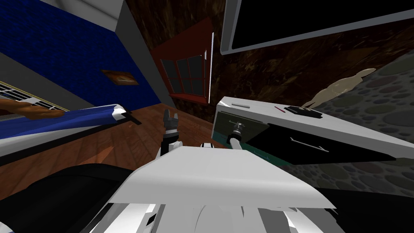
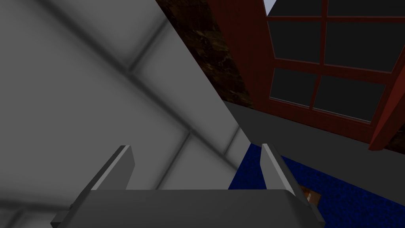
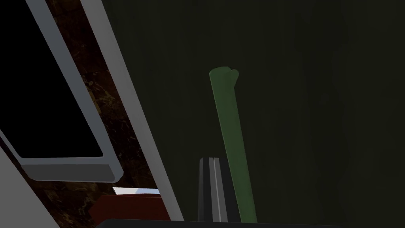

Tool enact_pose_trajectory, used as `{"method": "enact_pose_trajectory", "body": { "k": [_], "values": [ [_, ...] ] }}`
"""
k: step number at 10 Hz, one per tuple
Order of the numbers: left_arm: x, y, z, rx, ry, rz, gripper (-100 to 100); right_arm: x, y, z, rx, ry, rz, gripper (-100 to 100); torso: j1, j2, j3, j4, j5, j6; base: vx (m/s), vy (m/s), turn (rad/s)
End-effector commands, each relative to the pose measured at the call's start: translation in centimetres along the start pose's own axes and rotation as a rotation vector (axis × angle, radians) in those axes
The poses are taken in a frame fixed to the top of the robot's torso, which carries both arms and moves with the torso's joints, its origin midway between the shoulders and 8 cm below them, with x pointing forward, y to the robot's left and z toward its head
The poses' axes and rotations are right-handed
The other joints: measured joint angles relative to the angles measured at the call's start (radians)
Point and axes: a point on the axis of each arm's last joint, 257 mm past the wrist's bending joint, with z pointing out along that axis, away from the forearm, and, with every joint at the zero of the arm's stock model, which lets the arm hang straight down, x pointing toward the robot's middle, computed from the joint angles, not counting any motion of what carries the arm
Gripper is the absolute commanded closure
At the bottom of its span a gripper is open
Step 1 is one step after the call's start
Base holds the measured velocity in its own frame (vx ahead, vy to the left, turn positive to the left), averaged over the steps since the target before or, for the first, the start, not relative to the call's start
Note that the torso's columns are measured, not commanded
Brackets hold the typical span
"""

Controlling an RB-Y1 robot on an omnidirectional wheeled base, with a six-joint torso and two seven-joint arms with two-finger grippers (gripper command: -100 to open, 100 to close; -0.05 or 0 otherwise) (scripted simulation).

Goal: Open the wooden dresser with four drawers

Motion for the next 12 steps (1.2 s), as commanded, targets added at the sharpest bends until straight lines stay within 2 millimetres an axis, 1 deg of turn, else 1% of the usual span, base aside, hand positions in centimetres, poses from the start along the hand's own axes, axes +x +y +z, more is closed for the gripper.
{"method": "enact_pose_trajectory", "body": {
  "k": [1, 5, 6, 7, 8, 10, 11, 12],
  "values": [
    [0.0, 0.0, 0.0, 0.000, 0.000, 0.000, 0, -0.5, 1.8, -0.9, -0.032, -0.014, -0.034, -100, -0.001, 0.000, 0.000, 0.000, 0.000, 0.001, -0.013, 0.024, 0.015],
    [0.0, 0.0, 0.0, 0.000, 0.000, 0.000, 0, -0.3, 1.8, -1.0, -0.023, -0.010, -0.061, -100, 0.000, 0.002, 0.001, 0.001, 0.000, 0.001, -0.014, 0.016, 0.013],
    [0.0, 0.0, 0.0, 0.000, 0.000, 0.000, 0, 0.5, 0.0, -0.3, 0.024, 0.009, -0.069, -100, -0.001, 0.000, 0.000, -0.001, -0.001, 0.000, -0.013, -0.006, -0.039],
    [0.0, 0.0, 0.0, 0.000, 0.000, 0.000, 0, 0.2, -1.0, 0.5, 0.036, 0.007, -0.070, -100, -0.004, 0.003, 0.001, 0.003, 0.002, 0.006, 0.024, -0.023, -0.121],
    [0.0, 0.0, 0.0, 0.000, 0.000, 0.000, 0, 0.1, -1.1, 0.6, 0.036, 0.005, -0.070, -100, -0.007, 0.007, 0.003, 0.006, 0.004, 0.011, 0.054, -0.021, -0.074],
    [0.0, 0.0, 0.0, 0.000, 0.000, 0.000, 0, -0.2, -1.6, 1.1, 0.037, -0.002, -0.071, -100, -0.009, 0.012, 0.006, 0.006, 0.002, 0.012, 0.050, -0.022, -0.038],
    [0.0, 0.0, 0.0, 0.000, 0.000, 0.000, 0, -0.1, -2.6, 1.4, 0.065, 0.006, -0.069, -100, -0.009, 0.013, 0.007, 0.006, 0.002, 0.012, 0.017, -0.013, -0.024],
    [0.0, 0.0, 0.0, 0.000, 0.000, 0.000, 0, 0.1, -1.2, 0.8, 0.036, 0.003, -0.070, 100, -0.009, 0.014, 0.007, 0.007, 0.003, 0.013, -0.025, 0.016, 0.089]
  ]
}}
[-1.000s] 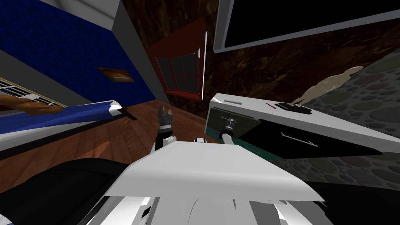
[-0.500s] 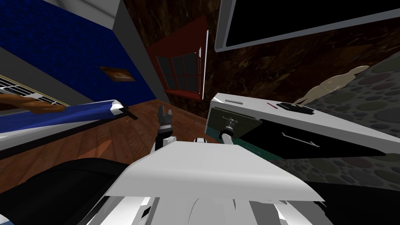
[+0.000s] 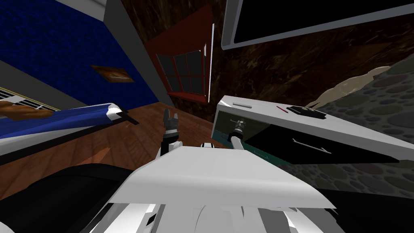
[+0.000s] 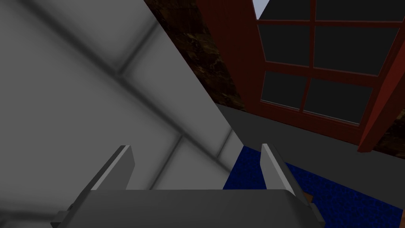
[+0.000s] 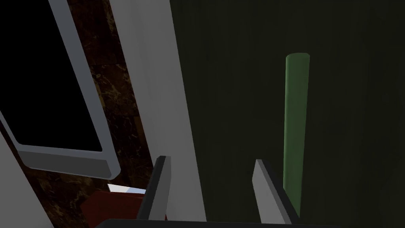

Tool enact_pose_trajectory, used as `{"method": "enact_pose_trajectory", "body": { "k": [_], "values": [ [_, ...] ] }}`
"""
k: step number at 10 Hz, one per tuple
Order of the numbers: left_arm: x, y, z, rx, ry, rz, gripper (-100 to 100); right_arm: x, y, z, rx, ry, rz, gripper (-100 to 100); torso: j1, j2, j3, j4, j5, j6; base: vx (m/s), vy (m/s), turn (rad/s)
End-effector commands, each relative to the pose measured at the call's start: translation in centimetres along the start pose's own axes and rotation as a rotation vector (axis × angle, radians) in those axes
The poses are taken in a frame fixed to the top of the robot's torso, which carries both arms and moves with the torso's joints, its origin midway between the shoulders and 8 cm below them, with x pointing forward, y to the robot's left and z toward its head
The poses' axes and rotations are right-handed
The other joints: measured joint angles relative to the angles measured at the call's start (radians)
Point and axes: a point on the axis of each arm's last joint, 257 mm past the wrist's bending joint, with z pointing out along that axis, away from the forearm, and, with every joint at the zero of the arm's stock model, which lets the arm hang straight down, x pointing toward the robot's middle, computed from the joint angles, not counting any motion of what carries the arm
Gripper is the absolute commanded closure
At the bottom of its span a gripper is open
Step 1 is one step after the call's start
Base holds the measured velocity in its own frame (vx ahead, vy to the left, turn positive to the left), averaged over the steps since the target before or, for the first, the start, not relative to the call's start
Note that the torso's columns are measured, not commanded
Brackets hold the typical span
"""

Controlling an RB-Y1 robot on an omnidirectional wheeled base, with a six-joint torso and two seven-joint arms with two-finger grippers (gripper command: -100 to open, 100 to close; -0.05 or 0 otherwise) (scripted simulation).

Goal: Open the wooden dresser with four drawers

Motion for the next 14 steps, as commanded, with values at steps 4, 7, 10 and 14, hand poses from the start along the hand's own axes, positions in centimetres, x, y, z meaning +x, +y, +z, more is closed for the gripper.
{"method": "enact_pose_trajectory", "body": {
  "k": [4, 7, 10, 14],
  "values": [
    [0.0, 0.0, 0.0, 0.000, 0.000, 0.000, 0, 0.6, 1.8, -1.2, -0.025, 0.007, -0.001, 100, 0.003, 0.006, 0.003, 0.004, 0.003, 0.002, -0.039, 0.016, 0.047],
    [0.0, 0.0, 0.0, 0.000, 0.000, 0.000, 0, -0.9, 3.2, -1.1, -0.077, -0.006, 0.072, -100, 0.007, 0.003, 0.001, 0.003, 0.004, -0.002, -0.037, 0.049, -0.019],
    [0.0, 0.0, 0.0, 0.000, 0.000, 0.000, 0, -1.7, 3.8, -1.0, -0.104, -0.016, 0.109, -100, 0.007, -0.006, -0.004, -0.001, 0.001, -0.007, -0.025, 0.038, -0.005],
    [0.0, 0.0, 0.0, 0.000, 0.000, 0.000, 0, -1.4, 2.2, 0.4, -0.072, -0.008, 0.111, -100, 0.005, -0.004, -0.003, 0.000, 0.002, -0.004, 0.001, 0.006, -0.027]
  ]
}}
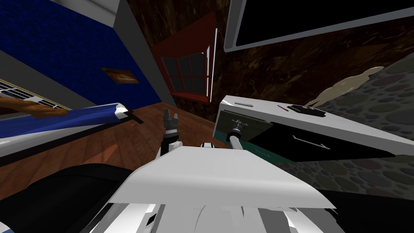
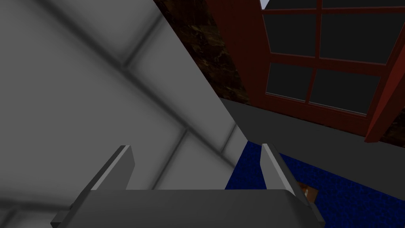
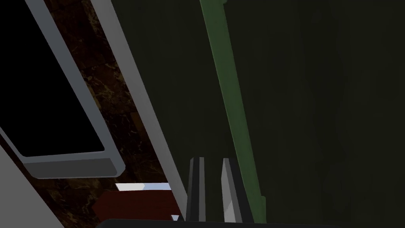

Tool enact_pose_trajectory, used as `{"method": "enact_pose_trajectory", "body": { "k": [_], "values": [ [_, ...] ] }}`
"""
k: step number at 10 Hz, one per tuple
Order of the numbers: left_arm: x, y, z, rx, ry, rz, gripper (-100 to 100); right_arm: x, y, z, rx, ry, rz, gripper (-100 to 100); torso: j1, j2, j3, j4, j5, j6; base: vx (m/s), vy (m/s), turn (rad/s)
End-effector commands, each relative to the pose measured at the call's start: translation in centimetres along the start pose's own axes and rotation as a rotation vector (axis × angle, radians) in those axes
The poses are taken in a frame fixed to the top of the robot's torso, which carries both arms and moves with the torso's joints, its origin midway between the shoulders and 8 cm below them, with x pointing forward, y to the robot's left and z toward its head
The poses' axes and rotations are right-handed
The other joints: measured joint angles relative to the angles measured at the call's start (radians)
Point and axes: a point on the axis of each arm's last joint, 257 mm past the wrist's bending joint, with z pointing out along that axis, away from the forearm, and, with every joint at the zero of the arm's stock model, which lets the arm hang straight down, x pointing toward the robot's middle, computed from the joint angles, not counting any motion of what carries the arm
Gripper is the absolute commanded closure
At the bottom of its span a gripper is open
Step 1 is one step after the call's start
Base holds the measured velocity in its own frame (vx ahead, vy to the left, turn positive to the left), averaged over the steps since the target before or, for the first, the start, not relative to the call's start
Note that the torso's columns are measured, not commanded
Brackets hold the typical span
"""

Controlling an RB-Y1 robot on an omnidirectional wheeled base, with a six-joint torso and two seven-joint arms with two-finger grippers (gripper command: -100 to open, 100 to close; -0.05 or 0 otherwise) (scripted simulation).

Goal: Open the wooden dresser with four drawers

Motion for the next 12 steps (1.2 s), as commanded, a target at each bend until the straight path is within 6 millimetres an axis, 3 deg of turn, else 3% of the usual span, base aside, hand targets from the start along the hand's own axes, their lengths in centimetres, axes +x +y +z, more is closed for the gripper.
{"method": "enact_pose_trajectory", "body": {
  "k": [1, 3, 4, 6, 7, 8, 11, 12],
  "values": [
    [0.0, 0.0, 0.0, 0.000, 0.000, 0.000, 0, -0.6, -0.7, 0.8, -0.002, -0.011, -0.001, -100, -0.003, 0.001, 0.000, 0.001, 0.000, 0.003, 0.063, -0.031, -0.089],
    [0.0, 0.0, 0.0, 0.000, 0.000, 0.000, 0, -0.8, -1.9, 1.3, 0.025, -0.009, 0.002, -100, -0.005, 0.000, 0.000, -0.002, -0.002, 0.003, 0.046, -0.019, -0.039],
    [0.0, 0.0, 0.0, 0.000, 0.000, 0.000, 0, -0.5, -0.5, 0.5, -0.002, -0.007, -0.001, 100, -0.004, 0.002, 0.001, -0.002, -0.002, 0.004, -0.023, 0.016, 0.107],
    [0.0, 0.0, 0.0, 0.000, 0.000, 0.000, 0, -0.3, -0.5, 0.8, 0.005, -0.007, -0.005, 100, 0.001, 0.014, 0.008, 0.009, 0.005, 0.007, -0.043, 0.025, 0.066],
    [0.0, 0.0, 0.0, 0.000, 0.000, 0.000, 0, -1.0, 0.9, 0.5, -0.026, -0.012, 0.043, -100, 0.000, 0.015, 0.008, 0.010, 0.006, 0.008, 0.009, 0.103, 0.094],
    [0.0, 0.0, 0.0, 0.000, 0.000, 0.000, 0, -0.5, 0.0, 0.7, -0.005, -0.006, 0.020, -100, 0.006, 0.012, 0.007, 0.008, 0.006, 0.005, 0.002, 0.068, 0.023],
    [0.0, 0.0, 0.0, 0.000, 0.000, 0.000, 0, -1.3, -0.7, 1.3, -0.004, -0.015, 0.032, -100, -0.007, 0.005, 0.003, 0.005, 0.002, 0.006, 0.043, -0.014, -0.077],
    [0.0, 0.0, 0.0, 0.000, 0.000, 0.000, 0, -0.7, 0.0, 0.7, -0.008, -0.008, 0.025, 100, -0.009, -0.001, -0.001, 0.001, -0.001, 0.004, -0.047, 0.016, 0.143]
  ]
}}
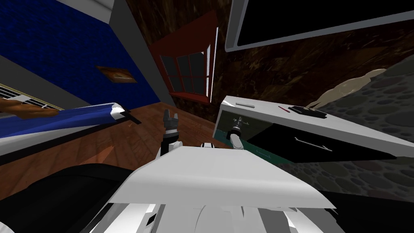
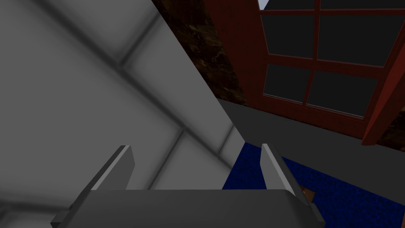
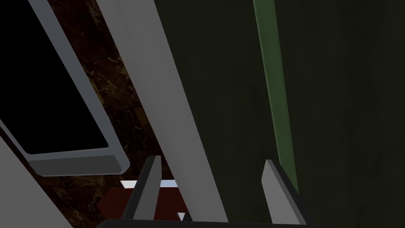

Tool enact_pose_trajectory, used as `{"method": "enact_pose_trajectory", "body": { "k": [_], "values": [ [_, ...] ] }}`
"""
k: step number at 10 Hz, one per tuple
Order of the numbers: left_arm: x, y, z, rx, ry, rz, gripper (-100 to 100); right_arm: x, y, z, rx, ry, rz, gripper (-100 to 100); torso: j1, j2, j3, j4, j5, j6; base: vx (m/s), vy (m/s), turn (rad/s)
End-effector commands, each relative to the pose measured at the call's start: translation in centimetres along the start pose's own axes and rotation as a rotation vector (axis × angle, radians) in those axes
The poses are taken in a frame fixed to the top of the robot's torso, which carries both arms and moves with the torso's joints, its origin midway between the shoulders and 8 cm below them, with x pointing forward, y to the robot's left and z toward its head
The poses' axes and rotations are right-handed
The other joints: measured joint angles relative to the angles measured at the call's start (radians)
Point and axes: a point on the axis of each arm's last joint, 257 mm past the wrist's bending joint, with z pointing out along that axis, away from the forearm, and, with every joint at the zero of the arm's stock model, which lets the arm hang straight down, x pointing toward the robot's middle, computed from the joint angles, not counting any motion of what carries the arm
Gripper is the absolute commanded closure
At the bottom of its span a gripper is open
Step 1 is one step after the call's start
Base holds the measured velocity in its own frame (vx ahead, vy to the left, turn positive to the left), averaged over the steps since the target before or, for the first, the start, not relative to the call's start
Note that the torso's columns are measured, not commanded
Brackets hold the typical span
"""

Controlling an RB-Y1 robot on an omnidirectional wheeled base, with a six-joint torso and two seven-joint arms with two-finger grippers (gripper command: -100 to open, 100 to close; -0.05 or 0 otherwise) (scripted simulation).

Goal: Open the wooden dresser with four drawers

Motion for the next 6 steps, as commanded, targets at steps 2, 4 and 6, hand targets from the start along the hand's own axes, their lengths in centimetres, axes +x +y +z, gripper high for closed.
{"method": "enact_pose_trajectory", "body": {
  "k": [2, 4, 6],
  "values": [
    [0.0, 0.0, 0.0, 0.000, 0.000, 0.000, 0, -2.9, 0.8, 0.3, -0.008, -0.039, 0.044, 100, 0.007, 0.009, 0.005, 0.006, 0.005, 0.004, -0.010, -0.004, -0.146],
    [0.0, 0.0, 0.0, 0.000, 0.000, 0.000, 0, -5.1, 1.7, -0.6, -0.031, -0.081, 0.056, 100, 0.009, 0.015, 0.008, 0.009, 0.007, 0.005, 0.023, -0.008, -0.388],
    [0.0, 0.0, 0.0, 0.000, 0.000, 0.000, 0, -8.9, 1.9, -0.7, -0.040, -0.138, 0.102, 100, 0.009, 0.016, 0.009, 0.009, 0.007, 0.005, 0.020, -0.007, -0.455]
  ]
}}
